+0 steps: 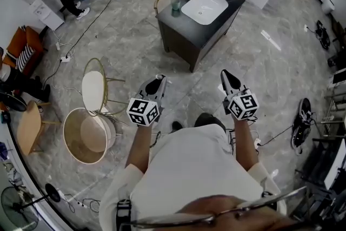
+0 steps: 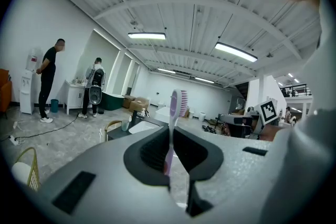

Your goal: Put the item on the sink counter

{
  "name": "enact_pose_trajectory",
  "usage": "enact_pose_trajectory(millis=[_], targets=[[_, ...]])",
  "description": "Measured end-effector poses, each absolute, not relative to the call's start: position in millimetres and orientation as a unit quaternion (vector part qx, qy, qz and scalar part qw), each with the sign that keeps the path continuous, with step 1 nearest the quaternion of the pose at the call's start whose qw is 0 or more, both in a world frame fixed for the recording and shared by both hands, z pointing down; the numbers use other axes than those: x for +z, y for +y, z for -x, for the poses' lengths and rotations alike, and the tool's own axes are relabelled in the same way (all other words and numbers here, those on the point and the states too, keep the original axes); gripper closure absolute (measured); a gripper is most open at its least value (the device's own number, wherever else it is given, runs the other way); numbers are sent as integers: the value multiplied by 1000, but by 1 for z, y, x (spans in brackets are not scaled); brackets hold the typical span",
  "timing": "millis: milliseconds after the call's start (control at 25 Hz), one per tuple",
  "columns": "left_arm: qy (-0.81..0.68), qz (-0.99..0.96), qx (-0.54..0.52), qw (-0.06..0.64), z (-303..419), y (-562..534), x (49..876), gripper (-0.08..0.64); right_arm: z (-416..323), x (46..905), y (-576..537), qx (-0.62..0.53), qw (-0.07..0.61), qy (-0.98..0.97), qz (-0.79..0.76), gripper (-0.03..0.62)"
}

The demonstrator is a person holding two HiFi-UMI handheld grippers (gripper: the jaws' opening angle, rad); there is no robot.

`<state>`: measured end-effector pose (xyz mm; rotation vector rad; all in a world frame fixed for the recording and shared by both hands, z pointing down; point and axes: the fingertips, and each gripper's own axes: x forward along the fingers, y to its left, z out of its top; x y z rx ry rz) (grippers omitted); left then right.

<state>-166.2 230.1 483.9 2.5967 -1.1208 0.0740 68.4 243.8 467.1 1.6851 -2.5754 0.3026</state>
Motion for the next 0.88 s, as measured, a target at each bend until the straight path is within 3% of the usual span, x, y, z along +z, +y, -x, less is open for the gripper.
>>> enact_pose_trajectory(millis=[560, 880], targets=[[-421, -888, 38, 182, 151, 192, 509, 532, -82, 496, 196, 120, 41, -844, -520, 586], [-432, -883, 56, 177, 109, 136, 507, 532, -126, 517, 131, 143, 39, -852, -502, 586]])
